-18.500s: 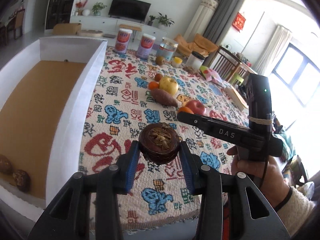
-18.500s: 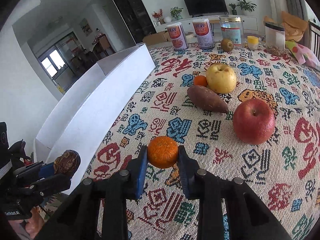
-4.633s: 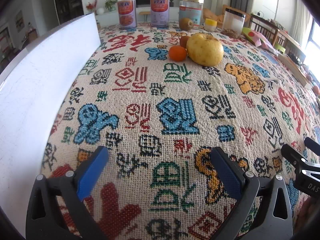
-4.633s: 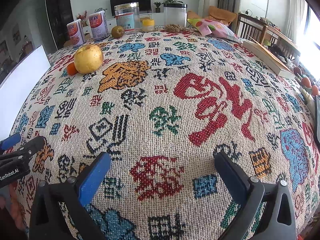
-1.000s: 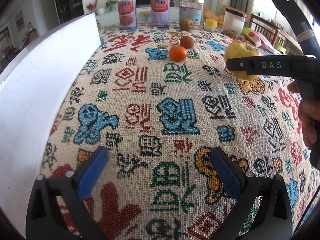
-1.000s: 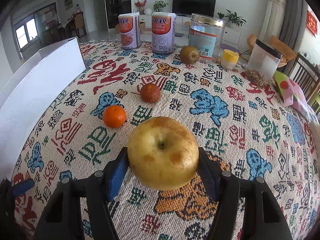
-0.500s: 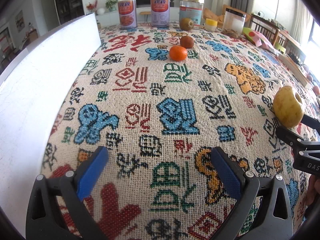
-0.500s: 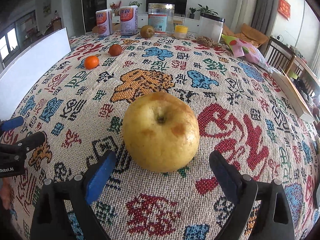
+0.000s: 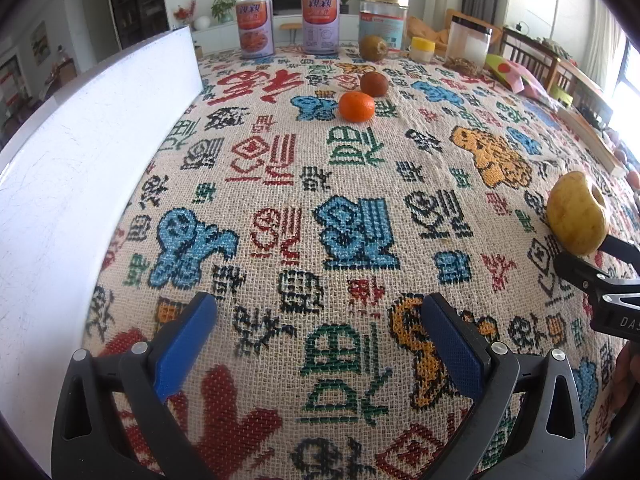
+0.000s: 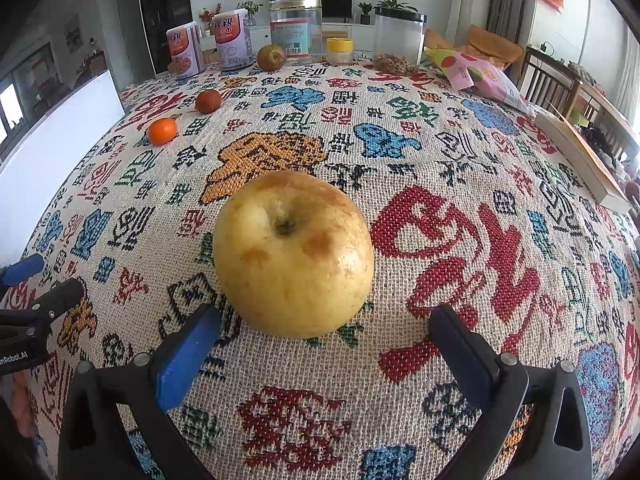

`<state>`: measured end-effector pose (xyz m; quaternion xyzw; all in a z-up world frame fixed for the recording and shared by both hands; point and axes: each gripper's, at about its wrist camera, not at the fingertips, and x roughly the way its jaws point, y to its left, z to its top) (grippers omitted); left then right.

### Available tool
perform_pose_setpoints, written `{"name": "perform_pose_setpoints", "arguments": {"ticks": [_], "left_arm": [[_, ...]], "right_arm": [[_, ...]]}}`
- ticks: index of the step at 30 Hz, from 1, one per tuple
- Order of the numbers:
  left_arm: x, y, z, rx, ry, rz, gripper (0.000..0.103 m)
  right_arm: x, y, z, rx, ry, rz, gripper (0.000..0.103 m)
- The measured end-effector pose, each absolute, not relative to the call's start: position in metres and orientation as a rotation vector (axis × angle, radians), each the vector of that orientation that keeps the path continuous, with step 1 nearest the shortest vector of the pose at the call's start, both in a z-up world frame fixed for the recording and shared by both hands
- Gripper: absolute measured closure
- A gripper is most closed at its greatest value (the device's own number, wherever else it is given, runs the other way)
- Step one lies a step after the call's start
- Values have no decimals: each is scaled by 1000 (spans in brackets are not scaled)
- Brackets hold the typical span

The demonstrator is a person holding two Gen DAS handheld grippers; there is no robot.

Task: Organize fruits
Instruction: 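Lift the yellow apple off the cloth with the right tool, then grasp the mandarin with the left tool while right tool holds the yellow apple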

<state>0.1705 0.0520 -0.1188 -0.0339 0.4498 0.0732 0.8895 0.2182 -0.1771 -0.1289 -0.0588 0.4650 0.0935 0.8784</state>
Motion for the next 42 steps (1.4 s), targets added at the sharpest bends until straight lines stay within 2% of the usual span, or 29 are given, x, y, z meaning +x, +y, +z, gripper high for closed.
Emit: {"name": "perform_pose_setpoints", "arguments": {"ticks": [14,20,27,29,31,32,33,34,35,42], "left_arm": [[181,59,-109,-133,973,57,2],[233,91,-80,-267,839,68,1],[313,70,-104,-63,902,41,4],[321,61,-107,-24,884,26,10],[329,56,-113,-6,903,10,30],[331,54,-114,1,901,7,31],[331,53,-112,-1,893,4,40],[332,53,-111,-7,885,-7,64],[333,53,-110,-10,881,-18,72],[305,58,-97,-58,852,1,73]], "right_arm": [[218,-178,-129,-121,970,195,0],[218,-178,-129,-120,970,196,0],[218,-178,-129,-119,970,196,0],[218,-178,-129,-119,970,196,0],[218,-178,-129,-119,970,196,0],[218,-178,-129,-119,970,196,0],[218,-178,-129,-119,970,196,0],[218,-178,-129,-119,970,196,0],[218,-178,-129,-119,970,196,0],[218,-178,-129,-119,970,196,0]]}}
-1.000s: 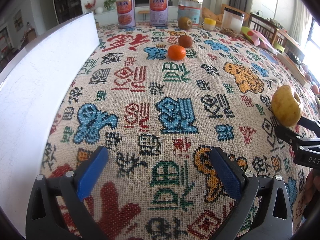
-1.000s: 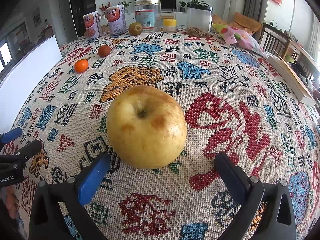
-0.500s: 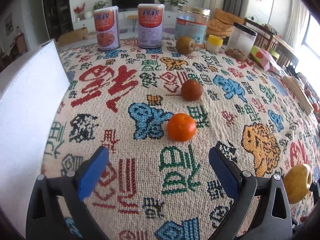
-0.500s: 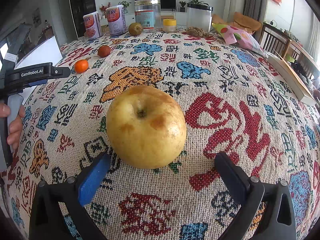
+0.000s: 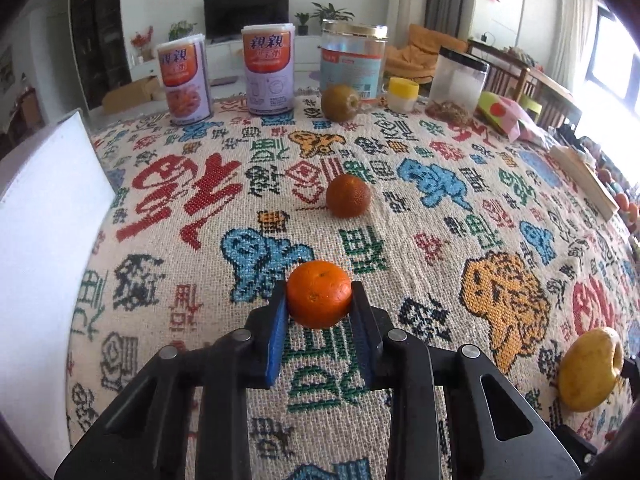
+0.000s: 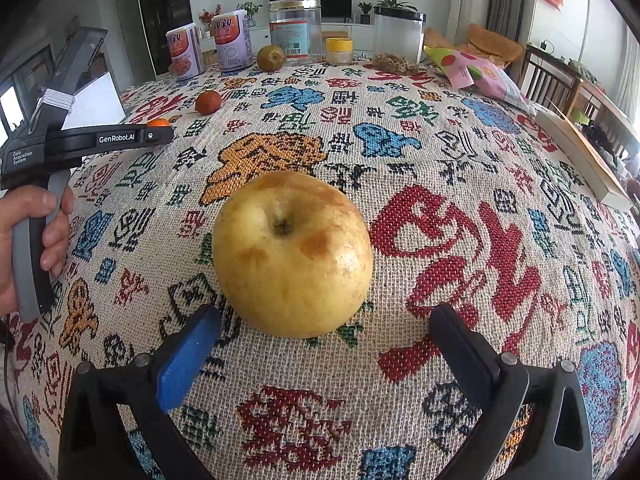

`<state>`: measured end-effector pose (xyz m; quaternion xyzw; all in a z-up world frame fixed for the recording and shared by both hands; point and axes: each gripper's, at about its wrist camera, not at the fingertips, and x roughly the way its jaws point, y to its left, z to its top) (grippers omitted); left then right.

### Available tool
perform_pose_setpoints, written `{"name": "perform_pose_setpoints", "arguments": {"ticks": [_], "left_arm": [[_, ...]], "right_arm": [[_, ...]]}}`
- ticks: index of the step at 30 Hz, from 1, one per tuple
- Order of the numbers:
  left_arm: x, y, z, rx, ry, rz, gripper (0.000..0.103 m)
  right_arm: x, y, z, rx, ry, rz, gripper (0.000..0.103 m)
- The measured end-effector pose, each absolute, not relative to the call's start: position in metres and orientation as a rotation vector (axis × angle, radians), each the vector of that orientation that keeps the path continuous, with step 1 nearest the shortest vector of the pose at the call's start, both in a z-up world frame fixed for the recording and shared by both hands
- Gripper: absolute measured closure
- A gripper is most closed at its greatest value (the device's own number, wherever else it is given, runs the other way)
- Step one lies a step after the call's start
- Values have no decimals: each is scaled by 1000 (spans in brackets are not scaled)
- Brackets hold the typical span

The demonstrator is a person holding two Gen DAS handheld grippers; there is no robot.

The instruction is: Organize fruits

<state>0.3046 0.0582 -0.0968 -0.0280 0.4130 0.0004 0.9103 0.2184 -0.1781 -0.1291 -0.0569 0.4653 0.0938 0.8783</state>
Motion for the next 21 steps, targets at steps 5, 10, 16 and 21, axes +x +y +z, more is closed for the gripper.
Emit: {"name": "perform_pose_setpoints", "arguments": {"ticks": [5,10,16,21], "left_arm": [[245,46,-83,1,879,-3,73],[186,40,-89,-17,937,-13,73],[158,41,-105,-68,937,47,61],[158,41,-116,-57,935,156,5]], "right_arm": [[218,-178,-129,-119,970,196,0],[218,-179,-129,-118,970,196,0],[218,-179,-129,-118,970,196,0],[218,-179,-129,-118,970,196,0]]}}
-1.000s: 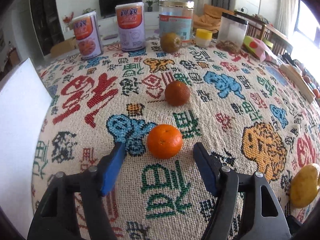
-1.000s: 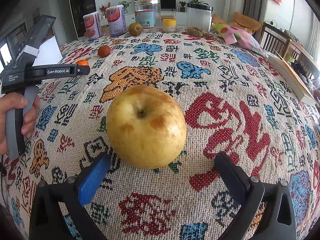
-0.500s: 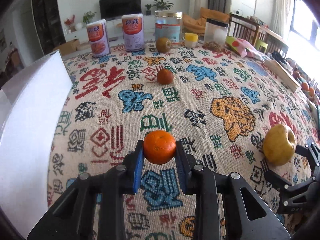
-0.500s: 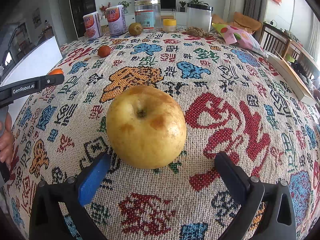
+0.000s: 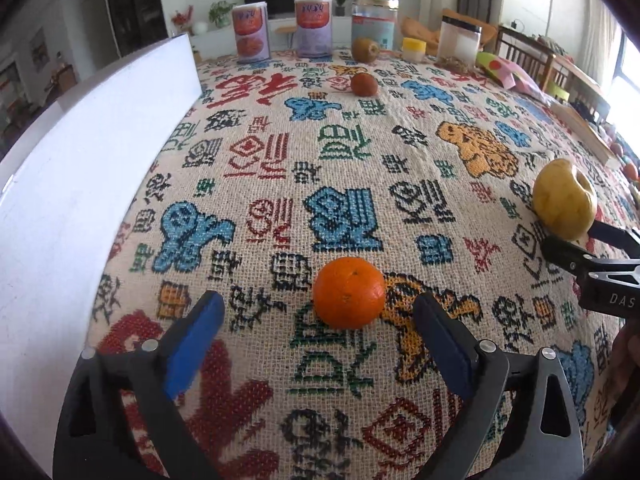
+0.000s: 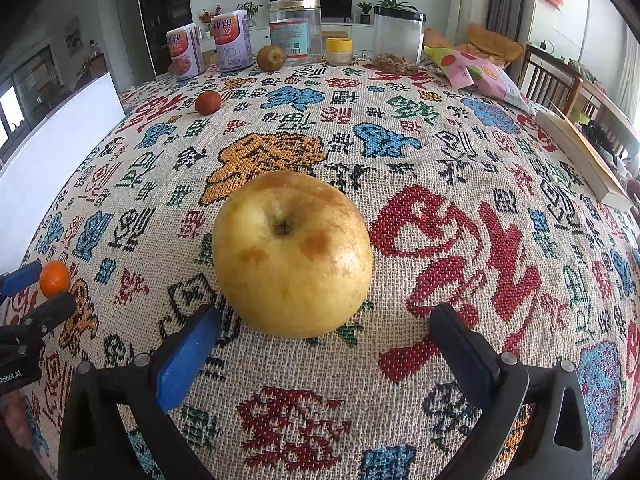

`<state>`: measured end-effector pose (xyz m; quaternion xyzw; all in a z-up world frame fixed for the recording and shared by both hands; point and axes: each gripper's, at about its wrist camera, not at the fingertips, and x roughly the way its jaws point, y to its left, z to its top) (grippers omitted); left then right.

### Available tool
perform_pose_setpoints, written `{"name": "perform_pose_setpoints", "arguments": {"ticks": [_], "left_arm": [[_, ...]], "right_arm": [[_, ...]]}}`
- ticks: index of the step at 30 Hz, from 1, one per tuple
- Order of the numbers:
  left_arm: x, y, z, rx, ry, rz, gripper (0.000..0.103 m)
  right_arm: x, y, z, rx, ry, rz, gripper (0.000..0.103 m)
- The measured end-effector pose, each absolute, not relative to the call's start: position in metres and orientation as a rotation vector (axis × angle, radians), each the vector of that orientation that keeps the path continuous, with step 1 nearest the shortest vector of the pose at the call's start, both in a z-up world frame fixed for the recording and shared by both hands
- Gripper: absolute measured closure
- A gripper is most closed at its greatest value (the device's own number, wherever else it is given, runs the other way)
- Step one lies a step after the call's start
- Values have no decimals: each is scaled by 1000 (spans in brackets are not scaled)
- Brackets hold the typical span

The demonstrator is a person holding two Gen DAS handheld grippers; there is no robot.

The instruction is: Organize fruits

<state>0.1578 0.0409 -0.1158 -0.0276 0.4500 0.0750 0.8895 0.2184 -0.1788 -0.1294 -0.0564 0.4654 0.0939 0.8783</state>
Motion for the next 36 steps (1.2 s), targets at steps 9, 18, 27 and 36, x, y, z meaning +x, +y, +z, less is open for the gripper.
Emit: {"name": "perform_pose_setpoints", "arguments": {"ticks": [9,18,27,36], "left_arm": [[159,44,-118,-68,935,174,1],[159,45,-118,-68,935,173,1],[159,45,-118,-68,935,173,1],[158,45,-118,-69,935,174,1]], "right_arm": [[218,-179,-129,-117,971,196,0],[218,-179,-129,-117,971,195,0],[218,-179,-129,-117,971,195,0],[218,-180,-129,-116,971,195,0]]}}
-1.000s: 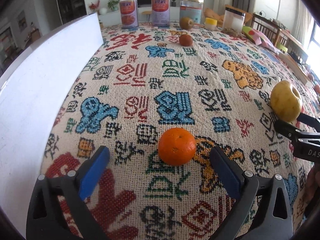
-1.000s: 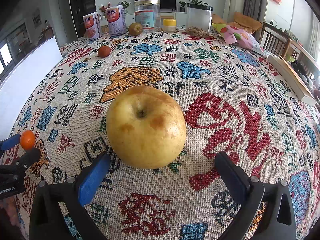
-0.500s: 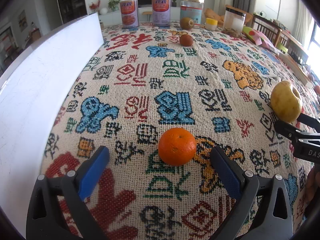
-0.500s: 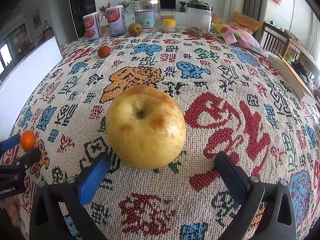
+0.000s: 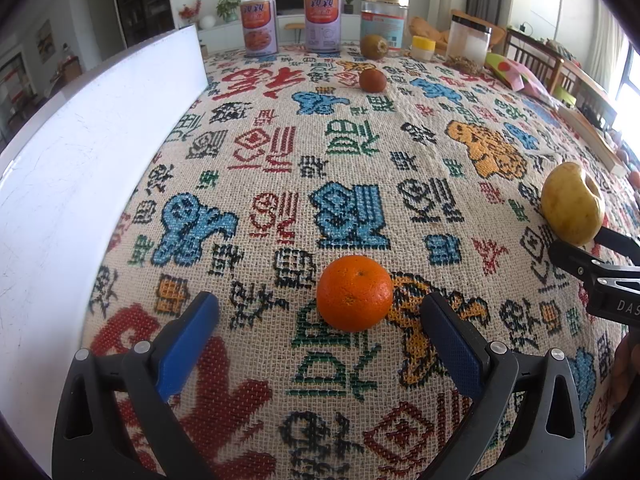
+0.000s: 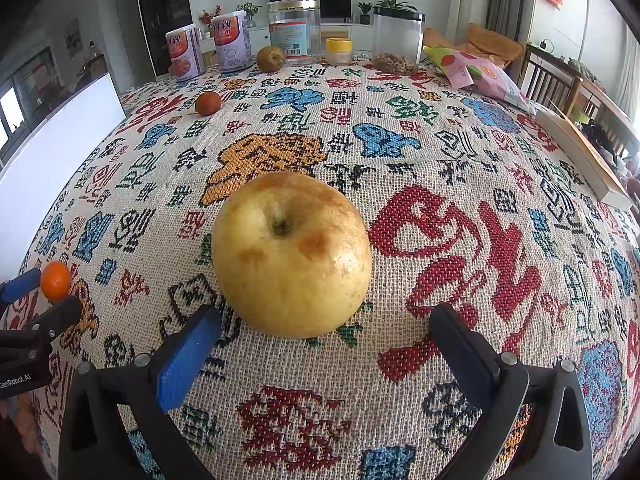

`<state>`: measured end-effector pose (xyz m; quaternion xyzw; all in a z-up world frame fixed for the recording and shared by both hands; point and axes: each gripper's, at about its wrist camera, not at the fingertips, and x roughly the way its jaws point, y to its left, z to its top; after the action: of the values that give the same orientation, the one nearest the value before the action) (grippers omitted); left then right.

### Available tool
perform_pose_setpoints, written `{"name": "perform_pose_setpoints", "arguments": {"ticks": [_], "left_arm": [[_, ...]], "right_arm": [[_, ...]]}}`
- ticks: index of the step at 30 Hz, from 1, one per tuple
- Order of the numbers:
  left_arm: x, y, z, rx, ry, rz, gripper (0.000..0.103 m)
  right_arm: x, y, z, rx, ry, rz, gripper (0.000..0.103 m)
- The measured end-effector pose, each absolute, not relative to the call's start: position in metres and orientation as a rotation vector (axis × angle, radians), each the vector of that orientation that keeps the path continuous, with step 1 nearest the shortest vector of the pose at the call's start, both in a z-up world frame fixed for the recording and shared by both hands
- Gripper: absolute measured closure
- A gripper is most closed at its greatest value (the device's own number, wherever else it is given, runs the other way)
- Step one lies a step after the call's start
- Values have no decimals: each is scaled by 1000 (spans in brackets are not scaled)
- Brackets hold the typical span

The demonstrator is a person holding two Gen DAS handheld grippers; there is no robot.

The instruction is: Organize fruits

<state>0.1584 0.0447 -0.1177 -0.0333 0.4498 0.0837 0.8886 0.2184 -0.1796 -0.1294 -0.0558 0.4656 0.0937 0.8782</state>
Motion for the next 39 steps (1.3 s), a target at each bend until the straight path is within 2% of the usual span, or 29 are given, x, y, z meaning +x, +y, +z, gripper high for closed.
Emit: {"name": "perform_pose_setpoints", "arguments": {"ticks": [14,20,27,29,30,31,32,33,34,39], "left_arm": [[158,47,-117,-84,931,161,2],[140,74,-108,-288,873,-141,2],[157,50,-106,-151,917,-98,4],[165,43,-107,-113,937,-56,12],[164,40,-107,-68,933,-27,28],[164,37,-108,-27,933,-11,39],[161,36,-108,-5,925,-4,40],[160,36,-108,-11,918,-12,50],[159,37,-107,-14,914,-8,74],[151,51,-99,-135,927,-9,74]], "right_arm": [[218,-179,-130,-116,971,195,0],[218,-180,-129,-115,971,195,0],[218,-180,-129,-115,971,195,0],[217,-183,-127,-95,965,205,0],[215,-188,-125,-61,961,232,0],[213,-193,-122,-24,959,267,0],[212,-199,-119,7,963,291,0],[212,-204,-115,23,973,297,0],[214,-206,-110,30,982,295,0],[241,-189,-95,-5,1075,321,0]]}}
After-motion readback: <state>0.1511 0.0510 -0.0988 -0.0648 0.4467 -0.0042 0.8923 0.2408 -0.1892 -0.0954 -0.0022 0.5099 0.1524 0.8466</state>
